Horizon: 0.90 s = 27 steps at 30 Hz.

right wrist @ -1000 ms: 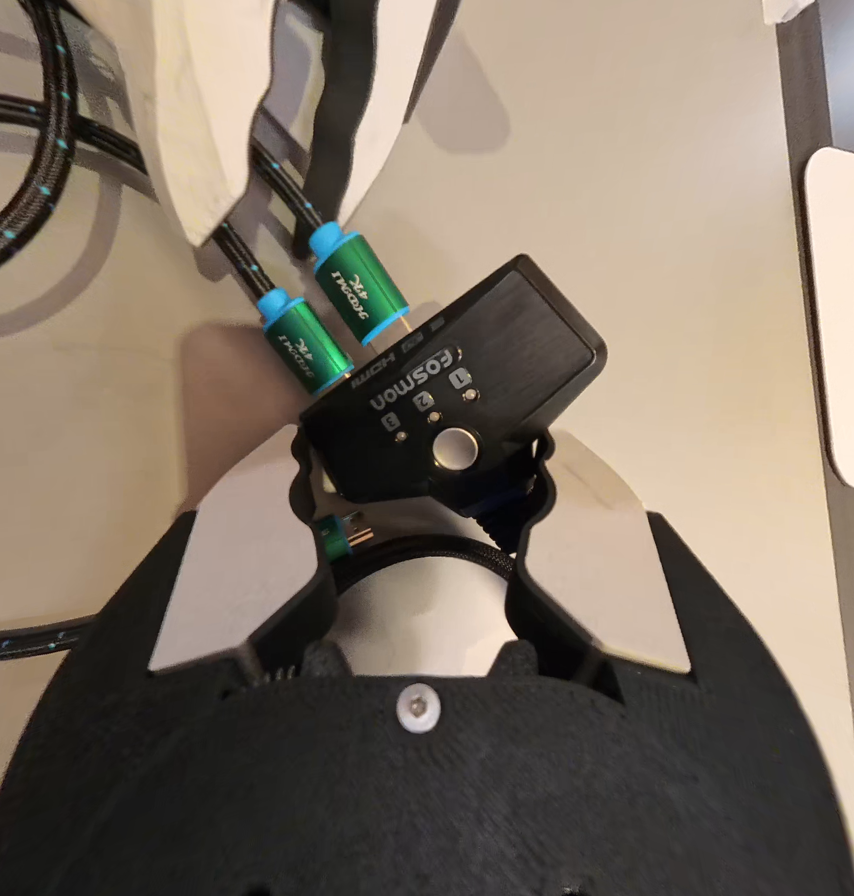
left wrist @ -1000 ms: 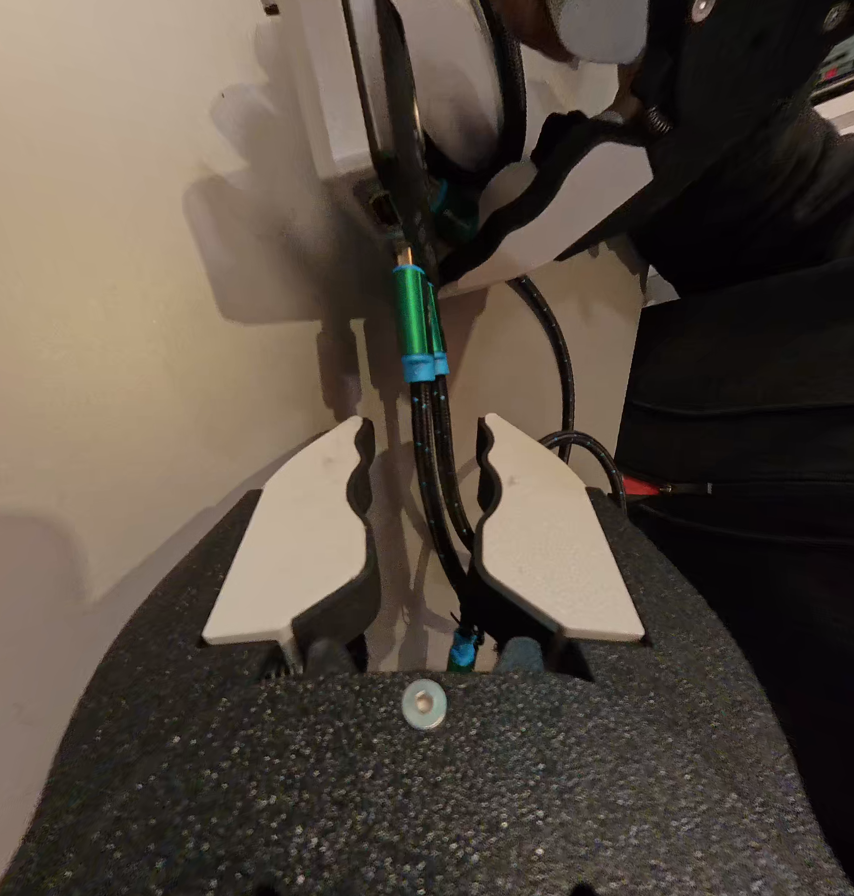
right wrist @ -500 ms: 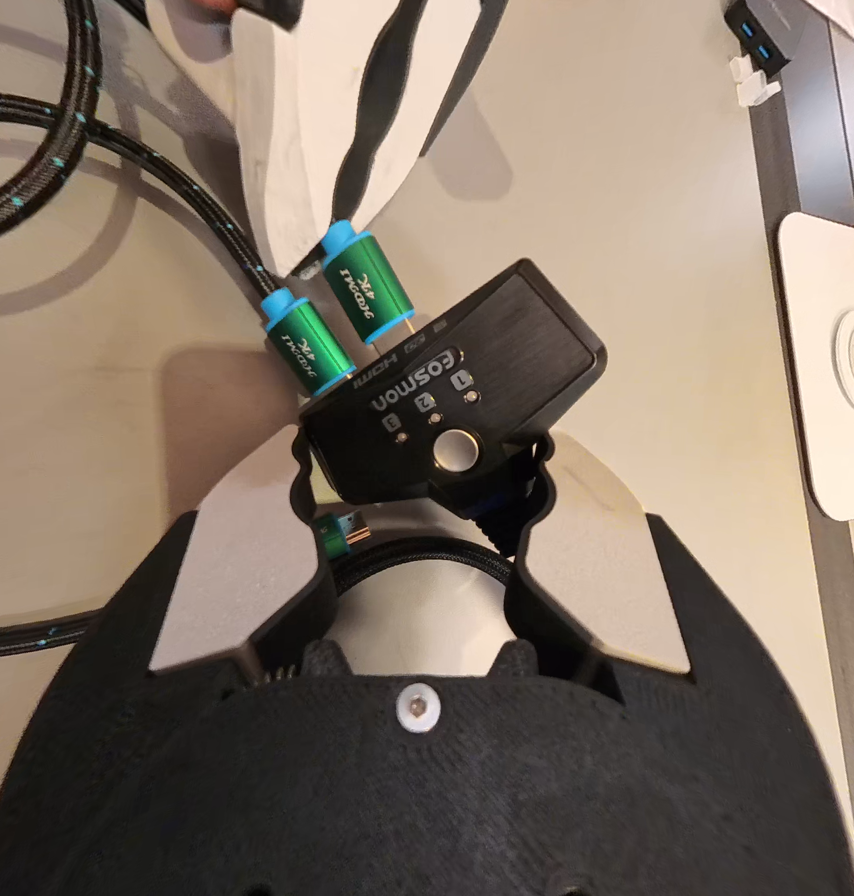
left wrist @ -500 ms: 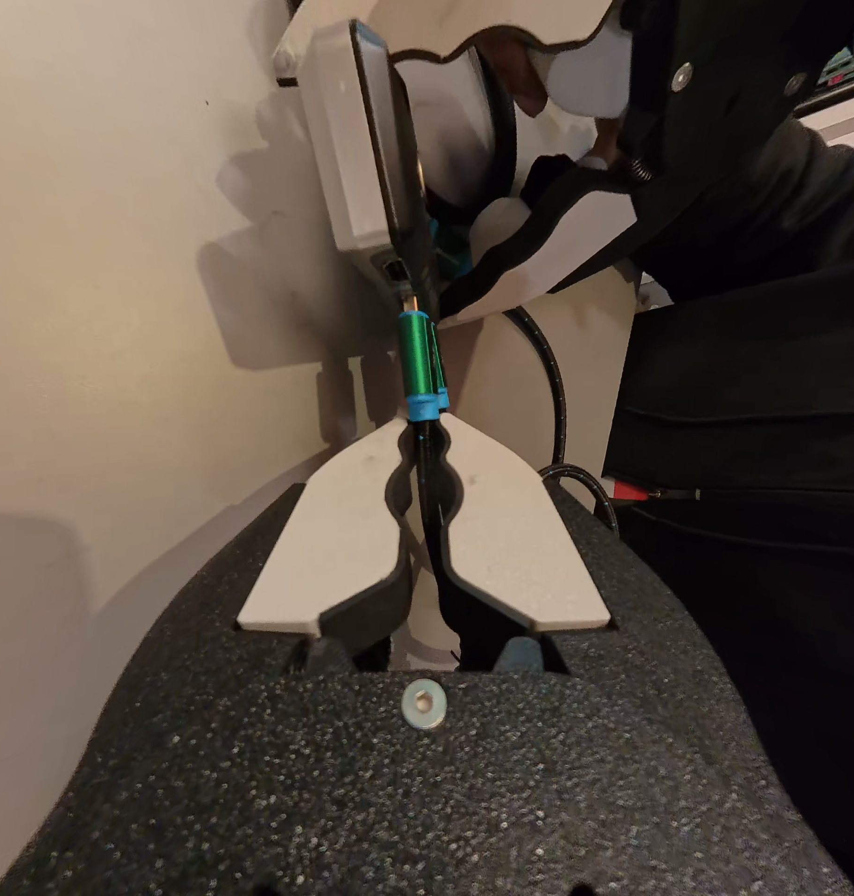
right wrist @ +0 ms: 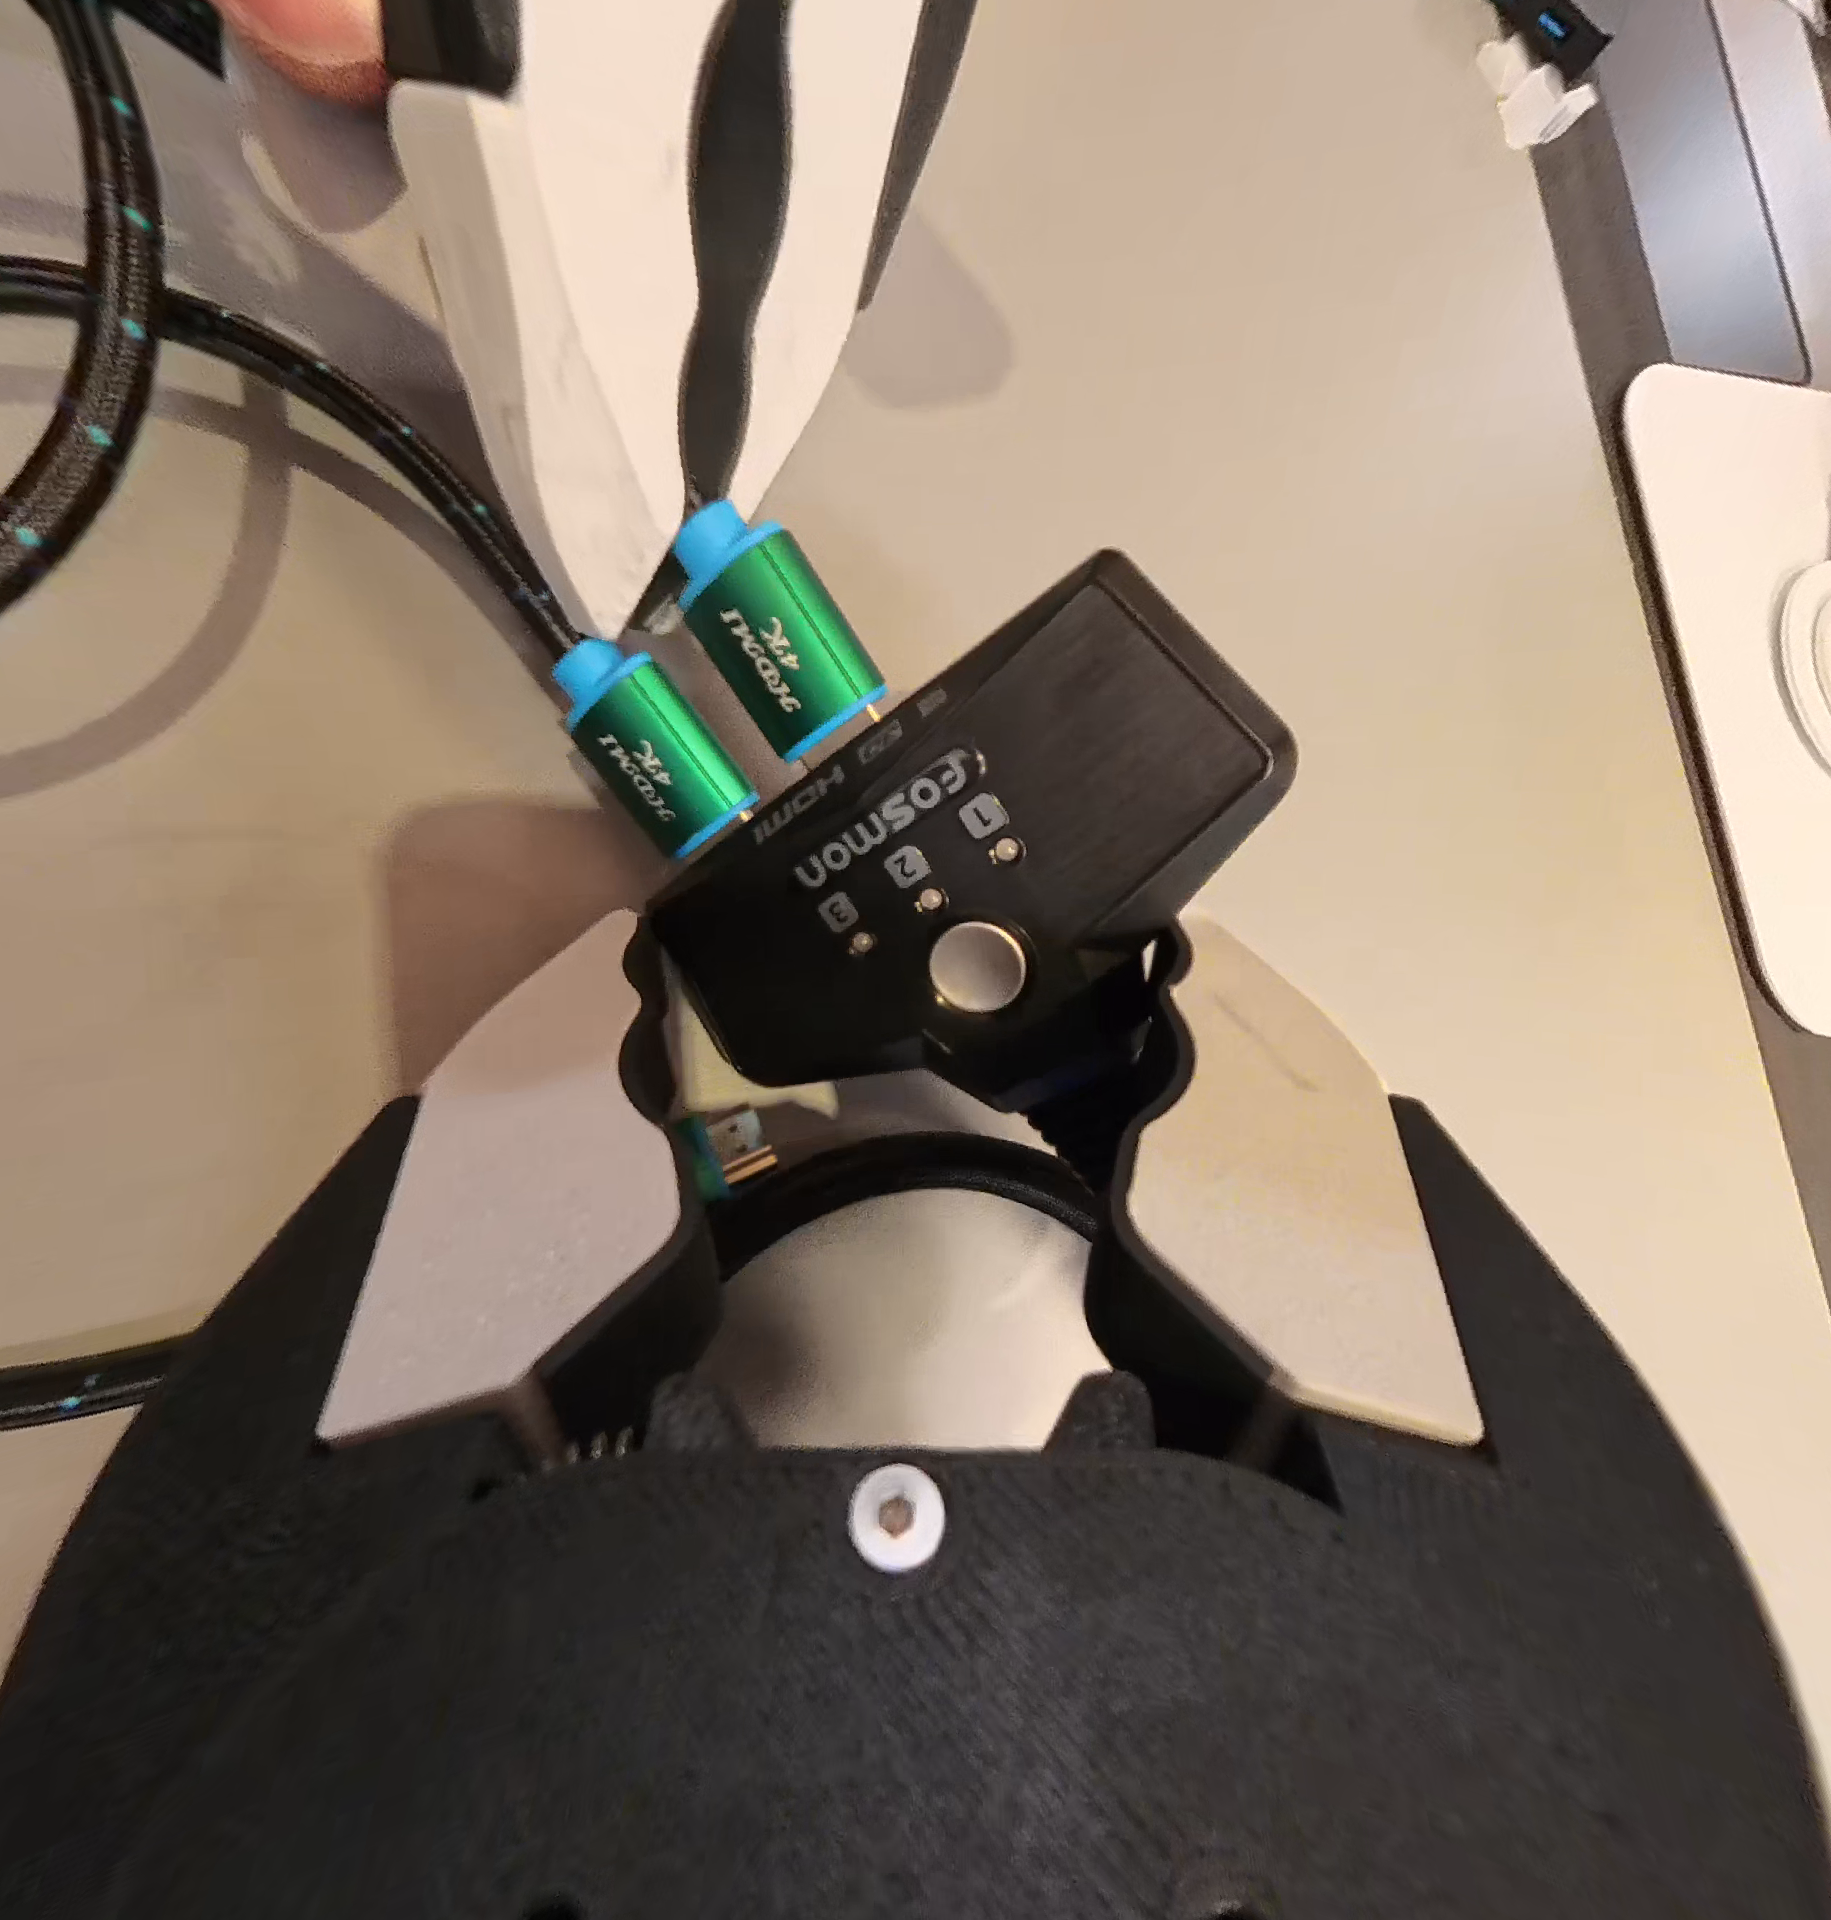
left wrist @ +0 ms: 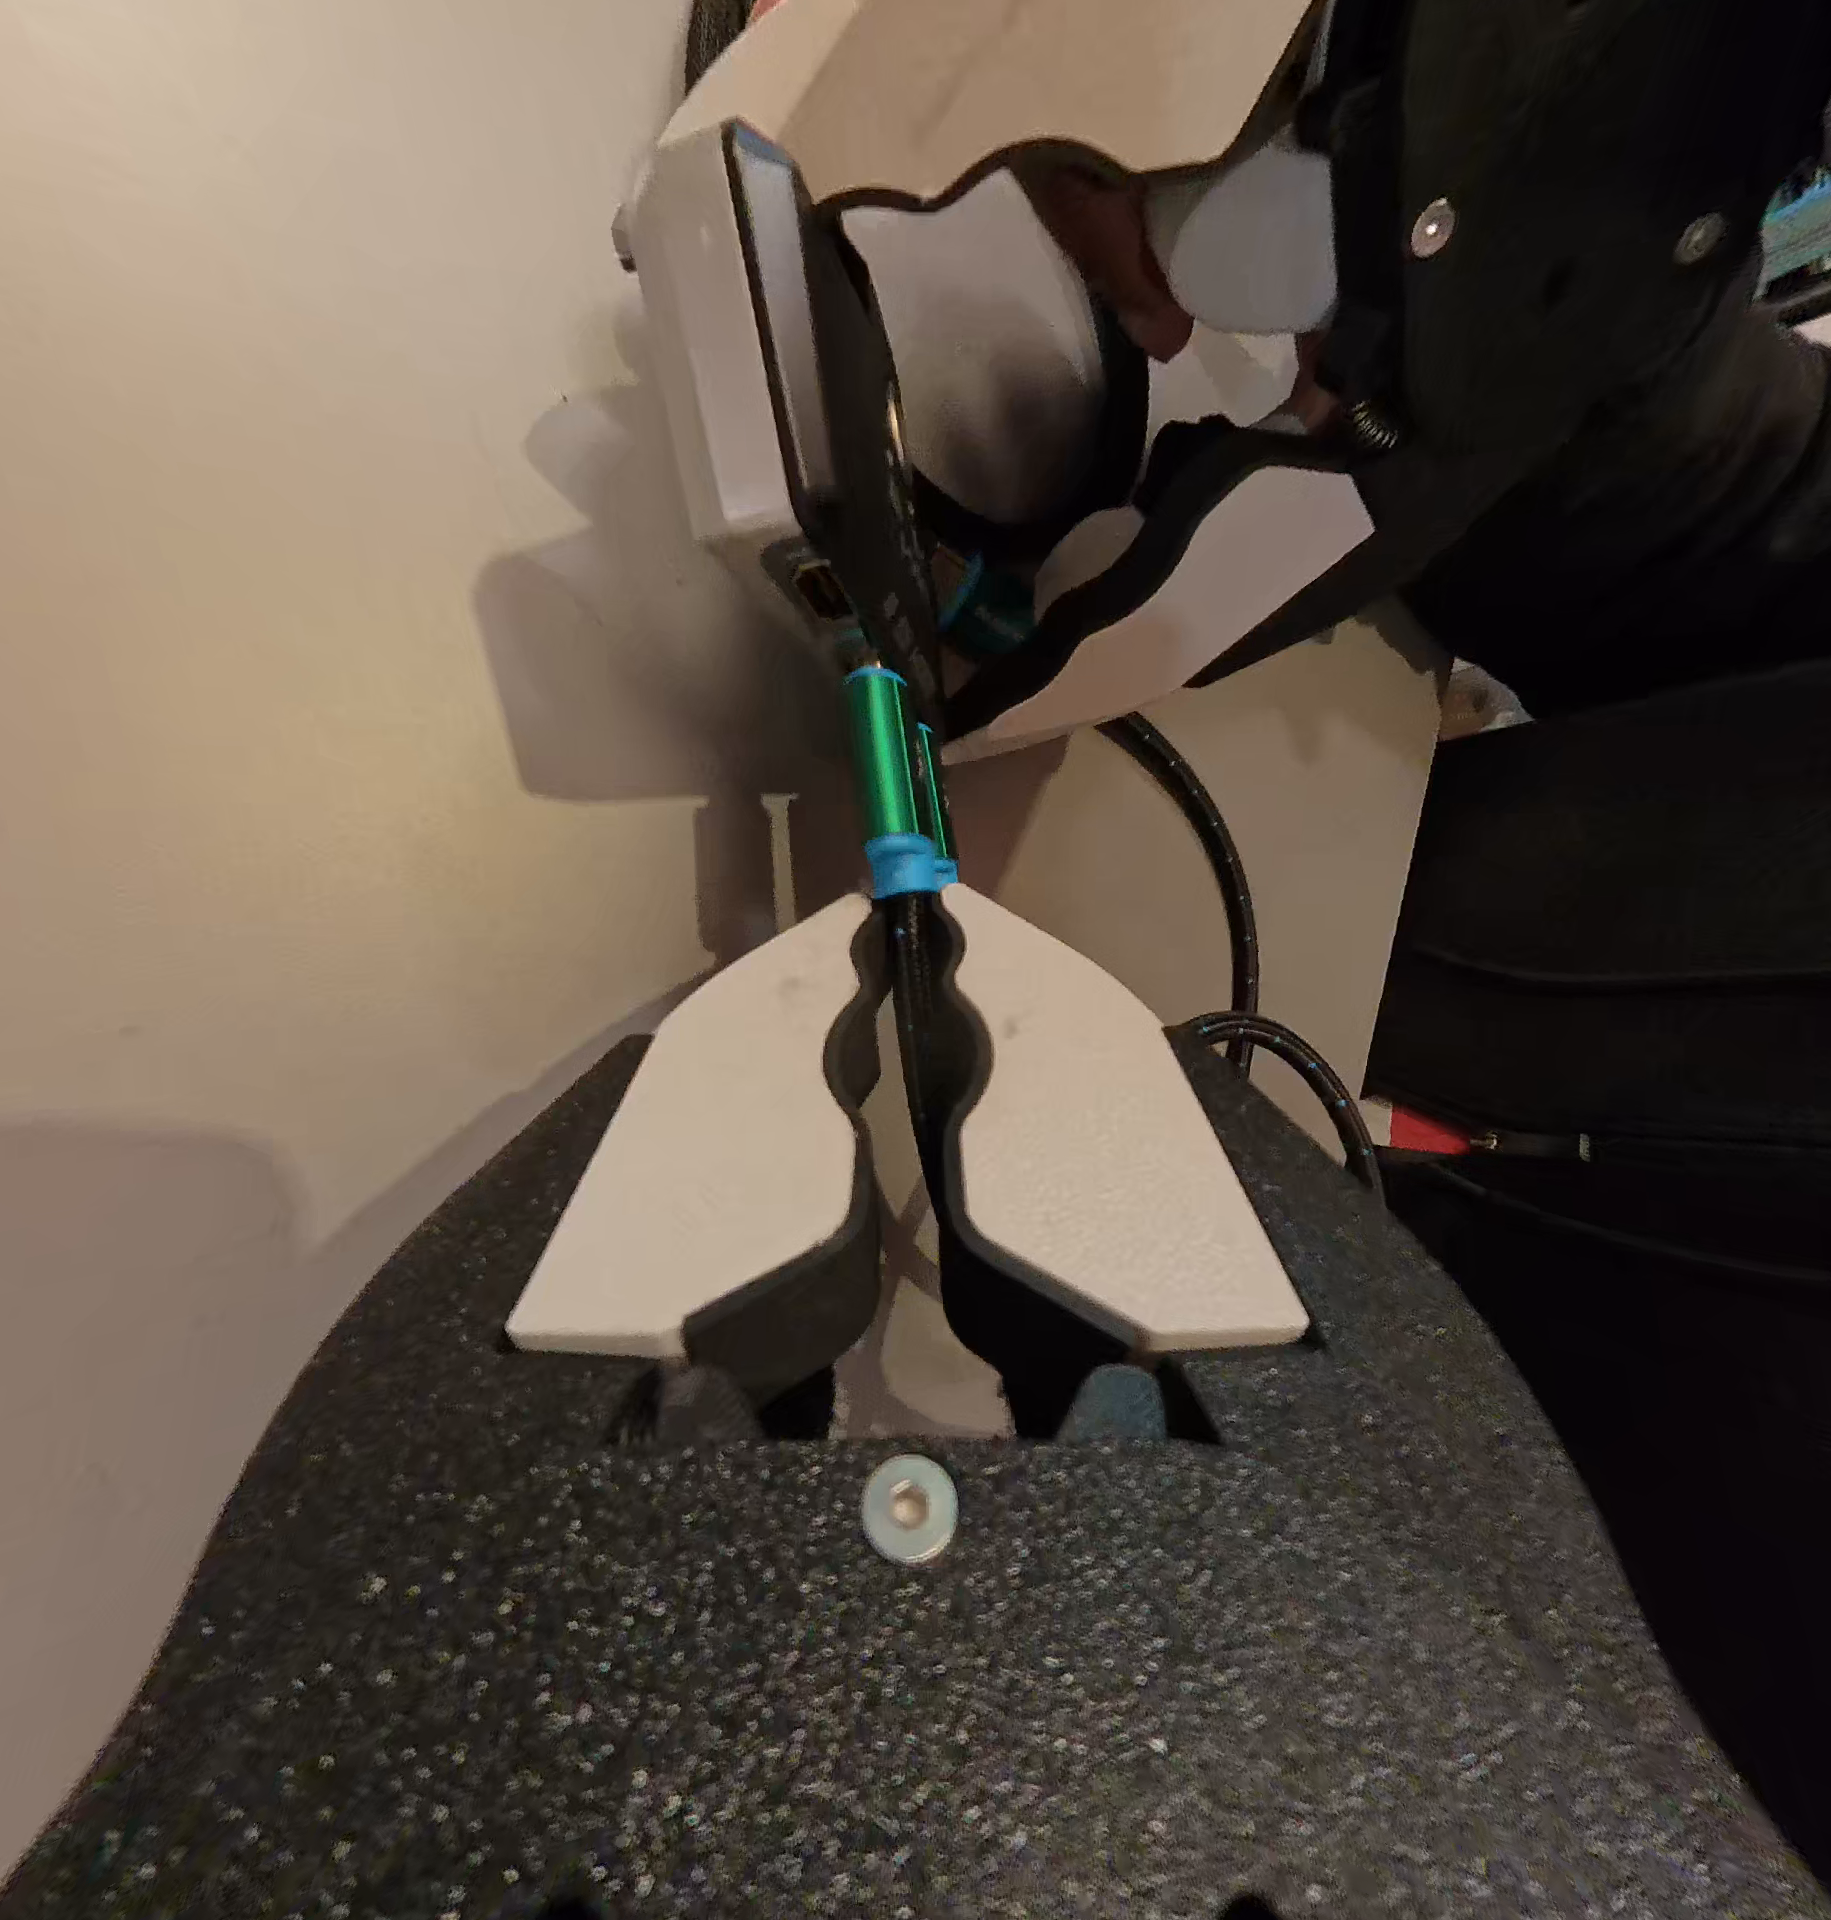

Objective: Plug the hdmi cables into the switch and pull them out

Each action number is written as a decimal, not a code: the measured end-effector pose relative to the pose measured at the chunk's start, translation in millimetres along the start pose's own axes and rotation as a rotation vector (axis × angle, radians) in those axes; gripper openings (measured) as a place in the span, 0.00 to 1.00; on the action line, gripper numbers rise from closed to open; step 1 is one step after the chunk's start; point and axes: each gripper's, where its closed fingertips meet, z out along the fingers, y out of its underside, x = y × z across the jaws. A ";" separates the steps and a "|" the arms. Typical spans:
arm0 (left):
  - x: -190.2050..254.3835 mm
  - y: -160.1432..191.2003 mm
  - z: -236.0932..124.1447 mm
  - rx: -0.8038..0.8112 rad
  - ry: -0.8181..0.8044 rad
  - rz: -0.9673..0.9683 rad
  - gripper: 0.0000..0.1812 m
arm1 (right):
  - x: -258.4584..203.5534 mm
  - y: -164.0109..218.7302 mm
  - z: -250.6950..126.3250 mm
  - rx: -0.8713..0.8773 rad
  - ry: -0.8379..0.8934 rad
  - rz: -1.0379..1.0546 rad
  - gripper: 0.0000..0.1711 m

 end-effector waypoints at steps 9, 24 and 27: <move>-4.0 -23.9 -60.6 0.402 0.002 -0.059 0.07 | 16.9 -4.3 -13.8 0.064 0.080 0.098 0.43; 47.7 -99.4 -204.3 1.637 0.375 -0.087 0.20 | -50.4 -144.1 -58.2 0.742 -0.222 0.359 0.39; 55.4 -96.2 -225.9 1.841 0.462 -0.142 0.21 | -53.0 -174.6 -82.5 0.978 -0.303 0.497 0.41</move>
